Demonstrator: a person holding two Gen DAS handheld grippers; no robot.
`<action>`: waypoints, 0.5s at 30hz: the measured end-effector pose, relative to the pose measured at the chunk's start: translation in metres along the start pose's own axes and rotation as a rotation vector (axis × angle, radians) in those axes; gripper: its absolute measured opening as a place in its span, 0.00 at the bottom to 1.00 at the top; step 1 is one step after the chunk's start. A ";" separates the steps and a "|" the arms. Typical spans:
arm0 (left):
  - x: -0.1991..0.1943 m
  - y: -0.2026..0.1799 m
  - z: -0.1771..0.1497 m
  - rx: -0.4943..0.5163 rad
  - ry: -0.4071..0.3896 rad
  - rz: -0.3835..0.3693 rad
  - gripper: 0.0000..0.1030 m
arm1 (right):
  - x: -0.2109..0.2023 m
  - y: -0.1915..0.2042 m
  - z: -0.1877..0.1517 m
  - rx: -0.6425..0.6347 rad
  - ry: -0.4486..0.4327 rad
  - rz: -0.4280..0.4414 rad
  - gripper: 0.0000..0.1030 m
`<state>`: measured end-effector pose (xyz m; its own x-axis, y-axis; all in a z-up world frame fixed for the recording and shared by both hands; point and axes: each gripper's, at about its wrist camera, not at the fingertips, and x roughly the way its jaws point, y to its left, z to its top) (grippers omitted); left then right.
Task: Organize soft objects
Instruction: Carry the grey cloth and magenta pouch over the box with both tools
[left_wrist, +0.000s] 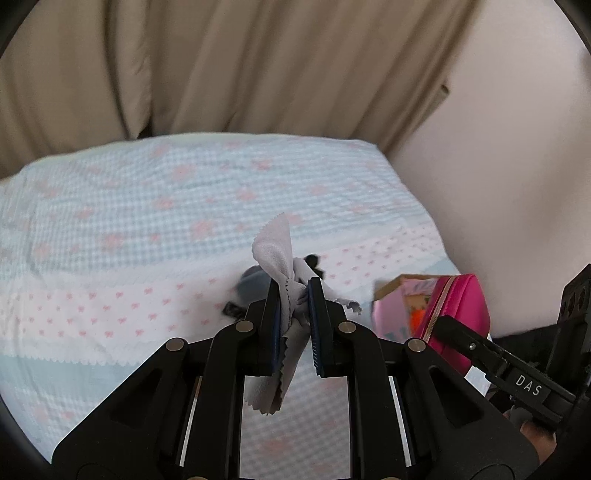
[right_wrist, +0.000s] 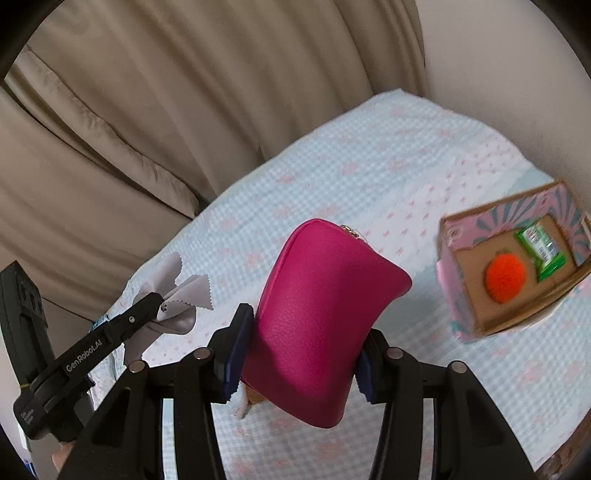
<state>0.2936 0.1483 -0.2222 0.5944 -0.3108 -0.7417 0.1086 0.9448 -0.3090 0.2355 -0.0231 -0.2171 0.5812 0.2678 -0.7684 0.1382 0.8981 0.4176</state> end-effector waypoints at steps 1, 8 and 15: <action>-0.001 -0.007 0.002 0.010 -0.002 -0.003 0.11 | -0.007 -0.003 0.003 -0.002 -0.008 -0.001 0.44; -0.007 -0.086 0.013 0.076 -0.021 -0.041 0.11 | -0.055 -0.045 0.025 -0.010 -0.058 -0.019 0.44; 0.016 -0.183 0.005 0.109 0.004 -0.073 0.11 | -0.096 -0.119 0.049 -0.024 -0.057 -0.053 0.44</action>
<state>0.2869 -0.0288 -0.1746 0.5781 -0.3798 -0.7221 0.2378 0.9251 -0.2962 0.2028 -0.1729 -0.1694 0.6188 0.1998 -0.7598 0.1515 0.9186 0.3649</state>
